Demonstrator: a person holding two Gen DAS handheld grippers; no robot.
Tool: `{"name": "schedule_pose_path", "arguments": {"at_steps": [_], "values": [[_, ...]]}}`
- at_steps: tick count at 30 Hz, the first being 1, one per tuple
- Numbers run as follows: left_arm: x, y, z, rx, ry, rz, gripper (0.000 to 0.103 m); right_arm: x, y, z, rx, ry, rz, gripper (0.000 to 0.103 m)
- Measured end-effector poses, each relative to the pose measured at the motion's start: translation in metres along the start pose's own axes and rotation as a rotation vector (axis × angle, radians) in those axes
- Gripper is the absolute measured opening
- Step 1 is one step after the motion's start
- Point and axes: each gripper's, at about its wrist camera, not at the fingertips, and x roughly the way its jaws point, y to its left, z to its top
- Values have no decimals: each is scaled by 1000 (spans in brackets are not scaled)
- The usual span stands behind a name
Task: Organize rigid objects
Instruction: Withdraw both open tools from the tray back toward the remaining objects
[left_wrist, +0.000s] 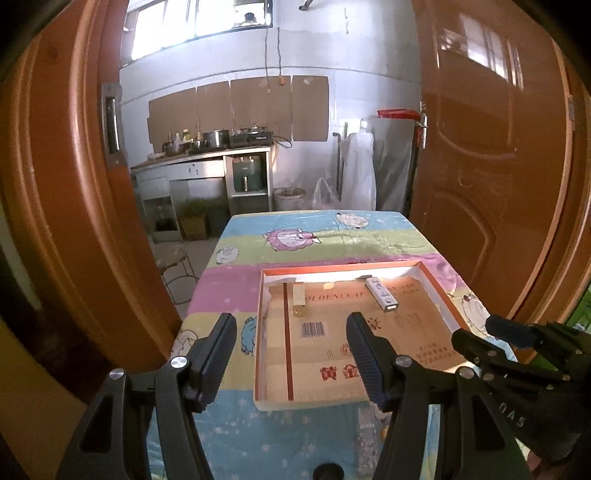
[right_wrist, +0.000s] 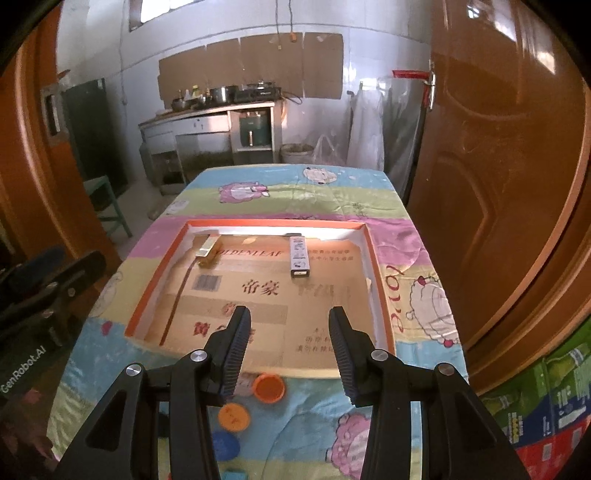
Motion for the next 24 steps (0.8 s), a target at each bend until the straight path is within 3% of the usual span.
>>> {"name": "schedule_pose_path", "arguments": {"at_steps": [24], "values": [[-81,-12,-38,34,-92,-10,61,-77,3,-60,7,-92,6,46]]}}
